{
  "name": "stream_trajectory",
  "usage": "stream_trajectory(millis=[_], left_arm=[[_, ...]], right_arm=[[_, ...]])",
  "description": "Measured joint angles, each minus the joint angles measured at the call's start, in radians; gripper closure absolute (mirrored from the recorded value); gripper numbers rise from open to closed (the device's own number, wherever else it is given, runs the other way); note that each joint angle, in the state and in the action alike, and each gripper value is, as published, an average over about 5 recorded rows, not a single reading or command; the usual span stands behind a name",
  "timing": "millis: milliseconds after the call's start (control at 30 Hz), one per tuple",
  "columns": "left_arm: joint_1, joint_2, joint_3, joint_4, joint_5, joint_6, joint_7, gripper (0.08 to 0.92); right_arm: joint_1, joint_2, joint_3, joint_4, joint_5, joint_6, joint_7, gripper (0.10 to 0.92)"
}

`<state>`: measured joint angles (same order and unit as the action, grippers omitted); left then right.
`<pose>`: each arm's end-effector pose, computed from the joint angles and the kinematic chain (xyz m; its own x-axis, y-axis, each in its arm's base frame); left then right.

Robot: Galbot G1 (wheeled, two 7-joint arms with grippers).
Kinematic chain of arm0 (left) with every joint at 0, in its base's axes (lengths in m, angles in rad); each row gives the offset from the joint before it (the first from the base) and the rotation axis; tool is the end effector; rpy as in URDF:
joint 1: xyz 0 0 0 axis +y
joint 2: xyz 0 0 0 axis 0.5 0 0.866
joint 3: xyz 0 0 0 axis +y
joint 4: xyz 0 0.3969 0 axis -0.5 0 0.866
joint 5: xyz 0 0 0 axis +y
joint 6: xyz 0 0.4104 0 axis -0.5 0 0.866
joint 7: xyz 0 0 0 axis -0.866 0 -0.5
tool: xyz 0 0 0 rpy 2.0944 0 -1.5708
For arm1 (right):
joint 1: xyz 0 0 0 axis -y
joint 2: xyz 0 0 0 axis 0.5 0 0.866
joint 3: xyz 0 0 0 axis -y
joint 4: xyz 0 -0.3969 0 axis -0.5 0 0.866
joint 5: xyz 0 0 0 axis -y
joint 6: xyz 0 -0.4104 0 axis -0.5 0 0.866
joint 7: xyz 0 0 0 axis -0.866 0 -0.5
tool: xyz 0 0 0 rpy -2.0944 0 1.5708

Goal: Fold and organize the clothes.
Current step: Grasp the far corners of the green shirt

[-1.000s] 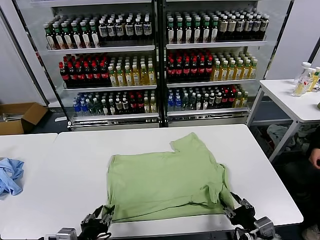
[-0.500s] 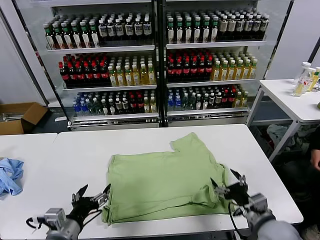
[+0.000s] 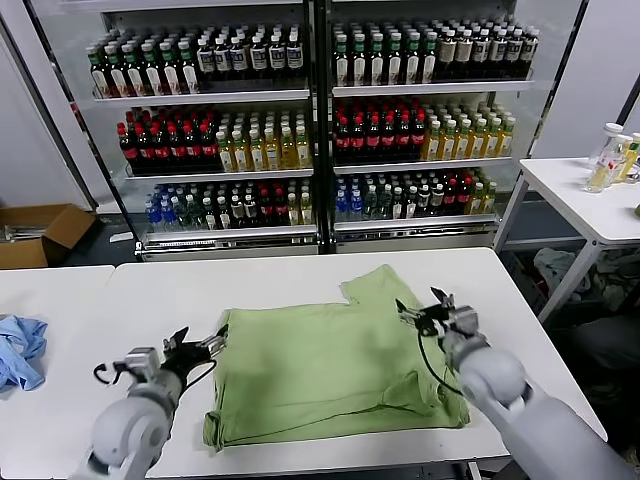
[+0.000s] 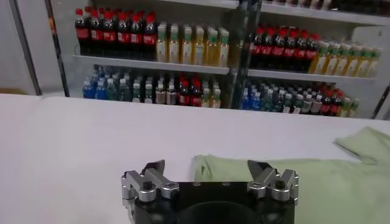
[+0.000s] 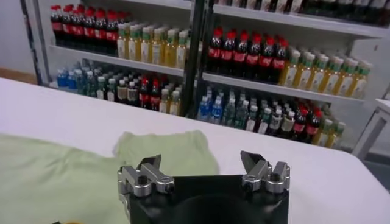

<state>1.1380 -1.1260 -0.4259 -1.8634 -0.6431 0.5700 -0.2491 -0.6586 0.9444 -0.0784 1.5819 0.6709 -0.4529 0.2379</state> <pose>0.3652 0.0852 -0.3023 -0.8917 0.0556 0.4492 0.0132 0.9952 -0.0971 0.4851 -0.0417 -0.2921 -0.8982 -0.1811 0.4006 -0.2597 0.9538 -0.1509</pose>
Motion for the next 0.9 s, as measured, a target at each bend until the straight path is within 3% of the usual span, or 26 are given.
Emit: stream_trajectory(millis=[367,700,900], left_arm=[[-0.171,-0.027,0.106,0.197,0.021,0.003,-0.014,0.177],[-0.239,-0.053,0.155,0.306,0.047,0.005,-0.011,0.180],[-0.261,-0.054,0.166,0.339,0.050,0.001,-0.008,0.302]], right_arm=[[0.166,0.118,-0.079,-0.252,-0.004,-0.003,-0.012,0.203],[0.238,0.202,-0.109,-0.433,-0.008,-0.011,-0.031,0.203],[0.267,0.231,-0.126,-0.510,-0.007,-0.017,-0.052,0.302]])
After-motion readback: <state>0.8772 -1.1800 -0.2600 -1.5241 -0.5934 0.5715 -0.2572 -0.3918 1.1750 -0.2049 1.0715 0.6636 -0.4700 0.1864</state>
